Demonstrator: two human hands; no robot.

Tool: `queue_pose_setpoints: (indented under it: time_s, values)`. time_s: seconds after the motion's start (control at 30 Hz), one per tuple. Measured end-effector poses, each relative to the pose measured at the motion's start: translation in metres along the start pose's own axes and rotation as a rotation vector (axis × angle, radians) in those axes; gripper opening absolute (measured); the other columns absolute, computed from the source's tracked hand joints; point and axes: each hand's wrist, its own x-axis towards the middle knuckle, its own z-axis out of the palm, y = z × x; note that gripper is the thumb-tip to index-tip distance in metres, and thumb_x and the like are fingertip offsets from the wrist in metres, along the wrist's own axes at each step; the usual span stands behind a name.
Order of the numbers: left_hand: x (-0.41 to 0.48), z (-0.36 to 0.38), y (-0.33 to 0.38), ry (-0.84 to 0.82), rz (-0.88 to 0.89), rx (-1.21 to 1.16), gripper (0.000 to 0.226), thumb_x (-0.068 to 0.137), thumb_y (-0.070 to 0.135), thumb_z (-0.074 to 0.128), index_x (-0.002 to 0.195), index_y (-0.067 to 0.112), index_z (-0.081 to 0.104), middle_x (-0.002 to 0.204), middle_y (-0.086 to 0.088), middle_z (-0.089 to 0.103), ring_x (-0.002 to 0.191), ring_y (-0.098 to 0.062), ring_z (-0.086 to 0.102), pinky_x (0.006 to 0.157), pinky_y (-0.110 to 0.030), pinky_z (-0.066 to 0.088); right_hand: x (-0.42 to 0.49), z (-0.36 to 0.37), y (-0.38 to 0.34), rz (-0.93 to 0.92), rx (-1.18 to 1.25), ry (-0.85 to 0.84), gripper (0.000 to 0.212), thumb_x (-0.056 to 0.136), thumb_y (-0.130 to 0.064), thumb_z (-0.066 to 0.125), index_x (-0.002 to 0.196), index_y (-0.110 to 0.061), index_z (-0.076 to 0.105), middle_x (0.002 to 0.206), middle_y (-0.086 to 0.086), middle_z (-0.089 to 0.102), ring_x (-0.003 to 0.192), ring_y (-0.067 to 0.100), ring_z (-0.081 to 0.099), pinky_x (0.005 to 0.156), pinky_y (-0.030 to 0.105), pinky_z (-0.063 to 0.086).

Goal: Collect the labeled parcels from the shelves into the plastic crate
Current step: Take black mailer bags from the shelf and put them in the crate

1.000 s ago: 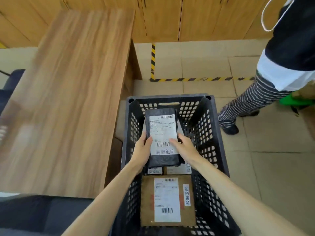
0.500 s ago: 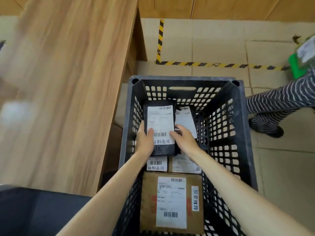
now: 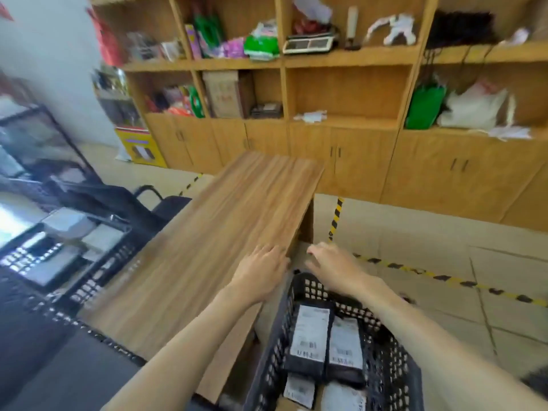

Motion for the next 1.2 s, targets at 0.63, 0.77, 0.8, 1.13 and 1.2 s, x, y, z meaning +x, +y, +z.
queue_pose_setpoints:
  time_s: [0.63, 0.77, 0.8, 1.13, 1.2]
  values:
    - [-0.416, -0.178, -0.115, 0.376, -0.887, 0.170, 0.049, 0.106, 0.051, 0.035, 0.140, 0.021, 0.052, 0.146, -0.001, 0.054, 0.130, -0.024, 0.052, 0.099, -0.036, 0.040, -0.089, -0.029, -0.401, -1.056, -0.241, 0.100, 0.041, 0.102, -0.043, 0.041, 0.130, -0.015, 0.051, 0.128, 0.012, 0.058, 0.115, 0.035, 0.054, 0.087, 0.042, 0.047]
    - [-0.521, -0.178, -0.109, 0.397, -1.066, 0.194, 0.055, 0.105, 0.056, 0.033, 0.147, 0.023, 0.045, 0.152, -0.002, 0.048, 0.135, -0.026, 0.048, 0.106, -0.040, 0.041, -0.160, -0.005, -0.473, -1.173, -0.227, 0.000, 0.042, 0.102, -0.042, 0.040, 0.128, -0.012, 0.053, 0.132, 0.014, 0.057, 0.124, 0.033, 0.051, 0.093, 0.042, 0.043]
    - [-0.547, -0.178, -0.108, 0.403, -1.107, 0.207, 0.056, 0.104, 0.057, 0.034, 0.148, 0.023, 0.045, 0.152, -0.003, 0.049, 0.134, -0.027, 0.050, 0.106, -0.040, 0.042, -0.180, 0.000, -0.489, -1.212, -0.221, -0.011, 0.041, 0.103, -0.043, 0.039, 0.126, -0.013, 0.052, 0.131, 0.013, 0.058, 0.123, 0.033, 0.052, 0.092, 0.042, 0.043]
    - [-0.773, -0.158, -0.075, 0.463, -1.303, 0.307, 0.052, 0.102, 0.055, 0.039, 0.139, 0.020, 0.054, 0.138, -0.003, 0.061, 0.125, -0.027, 0.057, 0.101, -0.040, 0.043, -0.373, 0.062, -0.607, -1.476, -0.107, -0.044, 0.043, 0.103, -0.049, 0.038, 0.119, -0.014, 0.057, 0.121, 0.010, 0.063, 0.112, 0.031, 0.058, 0.083, 0.039, 0.045]
    - [-0.815, -0.148, -0.069, 0.451, -1.323, 0.313, 0.054, 0.103, 0.056, 0.038, 0.140, 0.020, 0.053, 0.139, -0.002, 0.060, 0.126, -0.026, 0.056, 0.102, -0.041, 0.043, -0.408, 0.079, -0.621, -1.504, -0.102, -0.048, 0.044, 0.102, -0.050, 0.039, 0.117, -0.014, 0.057, 0.120, 0.009, 0.063, 0.111, 0.031, 0.058, 0.083, 0.040, 0.047]
